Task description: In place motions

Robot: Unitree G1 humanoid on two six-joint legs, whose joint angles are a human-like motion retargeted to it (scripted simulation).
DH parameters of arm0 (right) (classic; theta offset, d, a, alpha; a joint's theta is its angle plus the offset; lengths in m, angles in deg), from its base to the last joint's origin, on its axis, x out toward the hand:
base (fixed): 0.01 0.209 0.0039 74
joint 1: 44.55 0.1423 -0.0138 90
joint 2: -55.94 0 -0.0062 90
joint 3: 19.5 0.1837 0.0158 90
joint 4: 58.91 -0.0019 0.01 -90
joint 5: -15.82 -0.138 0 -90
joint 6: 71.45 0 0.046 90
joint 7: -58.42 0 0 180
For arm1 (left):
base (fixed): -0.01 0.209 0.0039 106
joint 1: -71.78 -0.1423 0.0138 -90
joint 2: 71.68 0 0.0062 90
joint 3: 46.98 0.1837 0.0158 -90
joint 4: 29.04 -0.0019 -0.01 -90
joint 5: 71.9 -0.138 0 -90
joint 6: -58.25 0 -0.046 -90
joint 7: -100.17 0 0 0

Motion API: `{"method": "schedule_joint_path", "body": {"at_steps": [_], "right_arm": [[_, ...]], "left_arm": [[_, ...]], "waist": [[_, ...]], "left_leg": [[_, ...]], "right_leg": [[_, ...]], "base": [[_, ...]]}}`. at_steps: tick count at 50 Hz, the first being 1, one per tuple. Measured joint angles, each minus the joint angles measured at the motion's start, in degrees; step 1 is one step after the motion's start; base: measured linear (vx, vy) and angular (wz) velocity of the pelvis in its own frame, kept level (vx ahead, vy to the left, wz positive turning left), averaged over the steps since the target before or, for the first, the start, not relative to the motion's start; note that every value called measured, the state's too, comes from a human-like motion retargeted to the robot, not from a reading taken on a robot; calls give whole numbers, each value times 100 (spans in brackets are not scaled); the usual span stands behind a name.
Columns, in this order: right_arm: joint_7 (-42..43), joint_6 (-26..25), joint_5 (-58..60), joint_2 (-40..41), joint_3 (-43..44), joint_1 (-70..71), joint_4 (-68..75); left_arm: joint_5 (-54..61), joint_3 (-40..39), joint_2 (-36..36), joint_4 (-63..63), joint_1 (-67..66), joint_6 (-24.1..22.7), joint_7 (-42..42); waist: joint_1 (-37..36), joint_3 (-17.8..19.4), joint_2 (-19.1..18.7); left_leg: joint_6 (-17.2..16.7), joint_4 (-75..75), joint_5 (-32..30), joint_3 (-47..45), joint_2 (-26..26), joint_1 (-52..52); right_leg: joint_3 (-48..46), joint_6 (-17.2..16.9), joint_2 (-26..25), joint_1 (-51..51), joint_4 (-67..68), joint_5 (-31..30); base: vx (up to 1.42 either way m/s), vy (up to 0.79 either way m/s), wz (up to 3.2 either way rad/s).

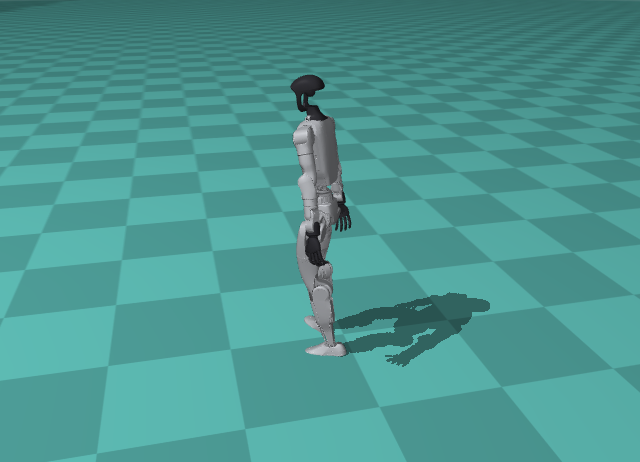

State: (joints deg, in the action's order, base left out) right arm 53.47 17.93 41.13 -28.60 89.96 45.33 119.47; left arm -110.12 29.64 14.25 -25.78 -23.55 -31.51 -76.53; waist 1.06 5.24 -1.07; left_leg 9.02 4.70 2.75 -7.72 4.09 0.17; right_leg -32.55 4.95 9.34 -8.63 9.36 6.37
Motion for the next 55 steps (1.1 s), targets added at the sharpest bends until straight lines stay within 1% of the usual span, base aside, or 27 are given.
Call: {"method": "schedule_joint_path", "body": {"at_steps": [5, 8, 12, 15, 17, 18, 20, 22, 23, 25, 27, 28, 30, 33, 35, 37, 39, 41, 43, 45, 46, 48, 50, 51, 52, 53, 55], "right_arm": [[115, -47, 204, -162, 47, 32, 141], [101, -99, 218, -251, 113, 106, 180], [161, -128, -32, -312, 182, 262, 244], [183, -115, -296, -321, 257, 311, 363], [195, -117, -447, -307, 335, 290, 483], [206, -127, -520, -301, 387, 267, 548], [213, -148, -647, -283, 528, 201, 712], [189, -186, -759, -262, 655, 132, 856], [187, -219, -819, -244, 675, 82, 891], [178, -319, -906, -191, 653, -50, 902], [209, -394, -920, -91, 596, -147, 902], [236, -405, -902, -41, 587, -199, 902], [227, -400, -874, 44, 552, -307, 902], [97, -464, -690, 110, 430, -248, 902], [101, -427, -458, 131, 407, -91, 902], [101, -328, -289, 156, 294, 48, 766], [18, -231, -135, 169, 134, 173, 520], [-83, -149, 38, 183, 6, 271, 262], [-135, -81, 196, 186, -60, 341, 43], [-115, -46, 262, 175, -86, 389, -101], [-96, -40, 235, 185, -96, 406, -131], [-80, -38, 128, 214, -122, 442, -155], [-105, -51, -25, 247, -175, 488, -109], [-132, -63, -75, 245, -190, 508, -50], [-158, -78, -98, 237, -198, 513, 9], [-181, -101, -66, 217, -191, 487, 70], [-190, -179, 142, 163, -298, 443, 234]], "left_arm": [[112, -151, 70, -251, -100, 80, -274], [148, -182, -50, -285, -259, 232, -363], [28, -70, -233, -83, -442, 271, -362], [-176, 9, -346, 119, -502, 237, -372], [-246, 134, -368, 219, -512, 111, -489], [-268, 231, -365, 272, -510, 31, -586], [-325, 458, -326, 397, -464, -49, -828], [-451, 582, -304, 529, -386, -53, -952], [-475, 626, -311, 598, -367, -75, -927], [-429, 700, -309, 713, -344, -171, -862], [-411, 558, -320, 820, -364, -247, -795], [-427, 425, -355, 863, -396, -252, -738], [-346, 179, -437, 911, -487, -238, -618], [163, -100, -481, 776, -500, -194, -644], [475, -283, -562, 606, -433, -109, -734], [670, -404, -636, 476, -373, -31, -831], [723, -431, -654, 449, -317, 3, -920], [624, -365, -639, 527, -288, -12, -928], [429, -236, -621, 667, -267, -54, -858], [224, -69, -595, 801, -231, -100, -785], [152, 6, -568, 848, -202, -116, -770], [62, 126, -523, 923, -129, -143, -767], [55, 167, -501, 962, -56, -171, -804], [71, 170, -506, 962, -36, -183, -834], [88, 172, -519, 955, -34, -191, -861], [106, 174, -547, 938, -67, -189, -879], [142, -18, -652, 831, -163, -140, -923]], "waist": [[-196, -84, -73], [-119, -180, -160], [54, -243, -268], [50, -327, -286], [131, -418, -296], [218, -456, -274], [334, -489, -322], [494, -515, -399], [528, -511, -388], [587, -501, -248], [683, -519, -4], [614, -567, 167], [369, -534, 545], [-160, -281, 728], [-281, -221, 716], [-278, -173, 707], [-189, -155, 689], [-102, -160, 662], [2, -241, 621], [48, -353, 529], [24, -347, 464], [-42, -261, 359], [-229, -102, 277], [-229, -78, 211], [-166, -95, 161], [24, -193, 141], [340, -449, 46]], "left_leg": [[25, -243, 269, -1409, -124, 237], [24, -249, 502, -2070, -167, 274], [-46, -262, 819, -2884, -151, 379], [-175, -317, 1004, -3504, -59, 503], [-281, -312, 1087, -3818, -25, 553], [-334, -294, 1128, -3934, 18, 583], [-485, -268, 1163, -4200, -40, 724], [-524, -177, 1144, -4166, -181, 770], [-510, -103, 1118, -4195, -227, 829], [-473, 101, 948, -4245, -257, 980], [-198, 492, 663, -4335, -329, 1058], [43, 770, 517, -4401, -344, 1036], [598, 1587, 437, -4331, -473, 1053], [598, 3252, 698, -3683, -1224, 972], [598, 3773, 527, -2740, -1168, 360], [598, 3735, 406, -2110, -861, -104], [598, 3384, 431, -1931, -831, -289], [598, 2800, 478, -1800, -777, -416], [598, 2039, 353, -1288, -457, -674], [474, 1334, 60, -349, -44, -986], [298, 1126, -49, 258, 73, -1073], [-88, 705, -254, 1370, 277, -1114], [-647, 228, -614, 1836, 291, -981], [-795, -18, -1324, 1597, 154, -866], [-882, -218, -1644, 1339, 38, -743], [-847, -323, -1185, 1047, -35, -604], [-743, -286, -926, 421, -222, -503]], "right_leg": [[-1811, -286, 270, 35, 380, 502], [-2704, -565, 231, 123, 414, 673], [-3462, -974, 105, 257, 379, 730], [-3768, -1128, -54, 403, 292, 643], [-3737, -1206, -154, 526, 153, 517], [-3644, -1416, -175, 589, 42, 432], [-3114, -1292, -275, 439, 22, 608], [-2608, -1184, -205, 306, 81, 434], [-2655, -1103, -225, 355, -5, 431], [-2311, -1042, -322, 431, -212, 476], [-1992, -1102, -84, 468, -225, 469], [-1826, -1106, 71, 472, -239, 462], [-1404, -1055, 289, 585, -285, 490], [-614, -895, -16, 916, -285, 746], [-323, -771, -139, 917, -365, 696], [-42, -673, -158, 890, -476, 571], [158, -585, -174, 873, -543, 507], [320, -513, -183, 853, -610, 440], [405, -501, -132, 747, -659, 339], [500, -534, -106, 596, -649, 255], [583, -530, -187, 591, -638, 240], [758, -520, -360, 655, -635, 205], [1120, -485, -592, 785, -648, 167], [1210, -489, -697, 861, -670, 156], [1235, -510, -761, 924, -685, 149], [1131, -566, -740, 962, -690, 150], [1190, -650, -777, 966, -661, 116]], "base": [[-16, -13, -311], [-8, -11, -307], [-2, -14, -298], [9, -19, -295], [18, -21, -221], [21, -30, -168], [23, -29, -132], [18, -23, -99], [19, -21, -116], [23, -21, -130], [26, -21, -145], [31, -23, -198], [41, -27, -262], [52, -47, -299], [8, -17, -197], [-6, 2, -159], [6, 1, -140], [8, 7, -117], [2, 18, -78], [7, 20, -75], [10, 9, -95], [14, 3, -119], [17, 9, -149], [16, 13, -102], [21, 17, -16], [31, 20, 9], [39, 22, -31]]}}
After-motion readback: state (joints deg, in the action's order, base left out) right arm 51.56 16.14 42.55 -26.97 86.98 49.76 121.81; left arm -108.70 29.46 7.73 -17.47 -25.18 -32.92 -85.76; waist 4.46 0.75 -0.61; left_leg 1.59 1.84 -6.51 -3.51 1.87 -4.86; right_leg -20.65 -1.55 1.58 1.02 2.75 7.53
